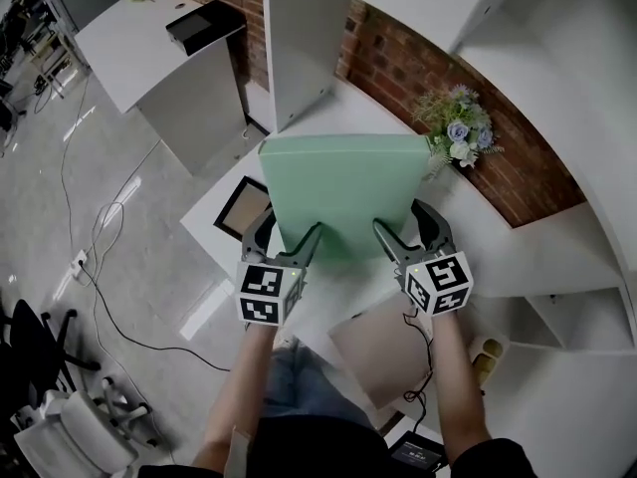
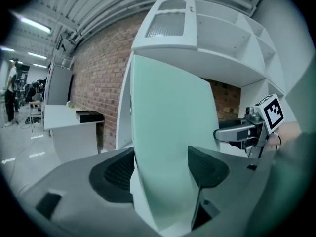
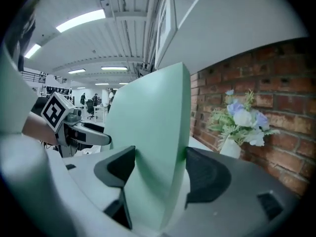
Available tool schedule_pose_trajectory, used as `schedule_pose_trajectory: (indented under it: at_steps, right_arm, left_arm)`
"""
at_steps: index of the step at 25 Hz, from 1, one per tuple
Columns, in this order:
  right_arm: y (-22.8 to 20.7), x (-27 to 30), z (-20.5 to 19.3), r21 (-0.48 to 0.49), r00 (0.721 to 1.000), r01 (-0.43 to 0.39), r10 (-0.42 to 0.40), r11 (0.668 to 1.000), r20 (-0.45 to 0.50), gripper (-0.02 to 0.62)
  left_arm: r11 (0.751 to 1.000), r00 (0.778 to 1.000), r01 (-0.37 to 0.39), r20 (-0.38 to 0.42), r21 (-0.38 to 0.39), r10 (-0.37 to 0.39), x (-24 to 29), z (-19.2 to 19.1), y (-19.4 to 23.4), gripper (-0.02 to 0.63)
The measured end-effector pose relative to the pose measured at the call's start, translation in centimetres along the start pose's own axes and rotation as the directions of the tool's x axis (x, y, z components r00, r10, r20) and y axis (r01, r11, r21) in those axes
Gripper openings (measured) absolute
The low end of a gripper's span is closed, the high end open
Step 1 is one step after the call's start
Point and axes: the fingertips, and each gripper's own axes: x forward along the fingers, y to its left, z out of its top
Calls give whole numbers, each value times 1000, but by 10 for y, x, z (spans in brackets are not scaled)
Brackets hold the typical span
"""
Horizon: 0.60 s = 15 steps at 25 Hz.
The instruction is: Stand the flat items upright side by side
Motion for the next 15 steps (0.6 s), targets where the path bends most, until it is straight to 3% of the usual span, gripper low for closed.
schedule_pose_trajectory:
  at_steps: [6,15]
  right_arm:
    - [14,-20,1,-38,985,100,-94,994,143,316]
    - [23,-25,-41,-10,980,150,-147,989,130,318]
  left_arm:
    - [989,992,-6,123,145,-12,-13,10,-5,310]
    - [977,988,1,153,213,-35,-13,-23,-12,310]
